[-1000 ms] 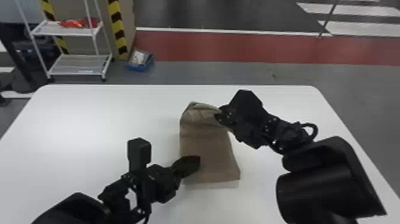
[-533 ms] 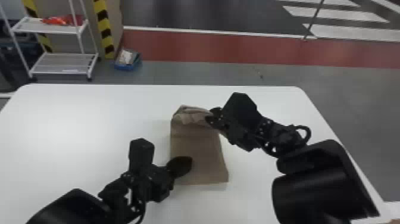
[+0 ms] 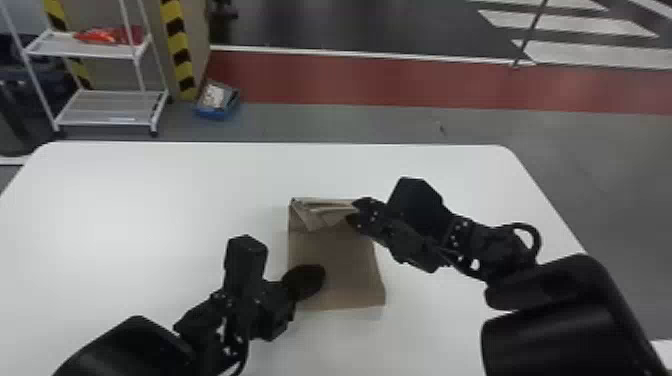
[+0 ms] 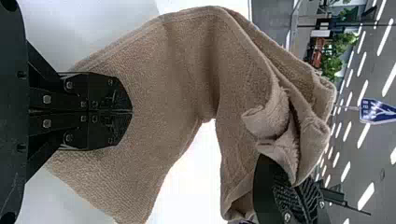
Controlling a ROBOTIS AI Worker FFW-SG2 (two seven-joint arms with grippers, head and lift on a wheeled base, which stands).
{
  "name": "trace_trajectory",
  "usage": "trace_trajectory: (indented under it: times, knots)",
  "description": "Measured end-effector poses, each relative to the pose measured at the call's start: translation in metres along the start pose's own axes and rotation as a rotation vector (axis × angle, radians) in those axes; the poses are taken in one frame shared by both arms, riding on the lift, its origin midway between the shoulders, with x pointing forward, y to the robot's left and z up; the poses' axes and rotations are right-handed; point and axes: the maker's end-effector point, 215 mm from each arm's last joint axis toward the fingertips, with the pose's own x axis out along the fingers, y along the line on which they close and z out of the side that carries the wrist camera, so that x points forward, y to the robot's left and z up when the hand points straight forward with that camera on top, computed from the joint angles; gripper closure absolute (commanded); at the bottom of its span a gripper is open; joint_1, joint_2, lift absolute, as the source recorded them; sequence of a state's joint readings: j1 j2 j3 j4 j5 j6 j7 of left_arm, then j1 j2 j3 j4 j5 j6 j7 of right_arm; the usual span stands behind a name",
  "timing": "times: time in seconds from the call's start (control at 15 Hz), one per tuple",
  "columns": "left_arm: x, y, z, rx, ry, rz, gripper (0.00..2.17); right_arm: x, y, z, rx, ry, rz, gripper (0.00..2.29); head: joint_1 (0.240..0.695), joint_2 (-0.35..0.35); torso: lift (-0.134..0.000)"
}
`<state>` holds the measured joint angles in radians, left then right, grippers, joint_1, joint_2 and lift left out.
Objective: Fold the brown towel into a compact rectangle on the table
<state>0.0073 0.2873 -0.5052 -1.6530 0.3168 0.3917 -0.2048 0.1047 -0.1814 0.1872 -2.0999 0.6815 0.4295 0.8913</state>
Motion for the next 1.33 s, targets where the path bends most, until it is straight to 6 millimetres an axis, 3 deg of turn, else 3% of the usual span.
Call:
trace_trajectory:
  times: [0.33,0.67,1.13,1.33]
  knots:
    - [0.005,0.001,-0.013,0.003,0.024,0.009,1.73,-0.009,0.019,-0.008,-0.028,-0.012,0.051,1.65,0.695,-0.121,-0.123]
    - [0.005,0.004,-0.016,0.006,0.031,0.022,1.73,0.000,0.049,-0.024,-0.022,0.003,0.110,1.65,0.695,-0.114,-0.123]
    - [0.001,0.001,-0.026,-0.004,0.042,0.030,1.73,0.004,0.083,-0.032,-0.007,0.007,0.164,1.64,0.695,-0.097,-0.123]
    - [-0.002,0.002,-0.028,-0.004,0.044,0.032,1.73,0.001,0.090,-0.036,-0.016,0.010,0.166,1.48,0.695,-0.095,-0.123]
